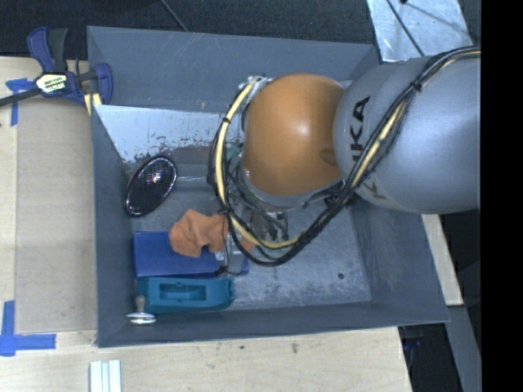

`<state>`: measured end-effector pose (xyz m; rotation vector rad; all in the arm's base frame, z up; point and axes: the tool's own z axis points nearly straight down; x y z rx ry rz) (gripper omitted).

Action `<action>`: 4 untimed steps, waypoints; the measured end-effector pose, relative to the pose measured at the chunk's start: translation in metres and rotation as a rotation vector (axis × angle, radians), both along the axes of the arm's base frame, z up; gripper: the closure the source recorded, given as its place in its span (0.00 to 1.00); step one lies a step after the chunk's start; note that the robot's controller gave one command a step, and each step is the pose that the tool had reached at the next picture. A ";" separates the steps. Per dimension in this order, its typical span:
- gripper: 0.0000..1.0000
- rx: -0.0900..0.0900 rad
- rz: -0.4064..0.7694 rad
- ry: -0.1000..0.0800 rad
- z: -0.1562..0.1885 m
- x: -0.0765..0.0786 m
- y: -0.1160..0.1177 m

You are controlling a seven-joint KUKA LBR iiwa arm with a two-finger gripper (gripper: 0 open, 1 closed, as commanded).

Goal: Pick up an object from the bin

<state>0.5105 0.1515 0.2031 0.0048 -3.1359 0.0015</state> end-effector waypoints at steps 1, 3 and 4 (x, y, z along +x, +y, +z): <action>0.00 0.002 -0.003 -0.008 0.005 0.002 -0.001; 0.00 0.000 0.074 -0.003 -0.072 0.042 -0.028; 0.00 0.002 0.086 -0.012 -0.077 0.052 -0.024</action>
Offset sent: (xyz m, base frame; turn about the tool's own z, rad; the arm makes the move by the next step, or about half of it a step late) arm 0.0409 -0.0389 -0.0826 -0.0335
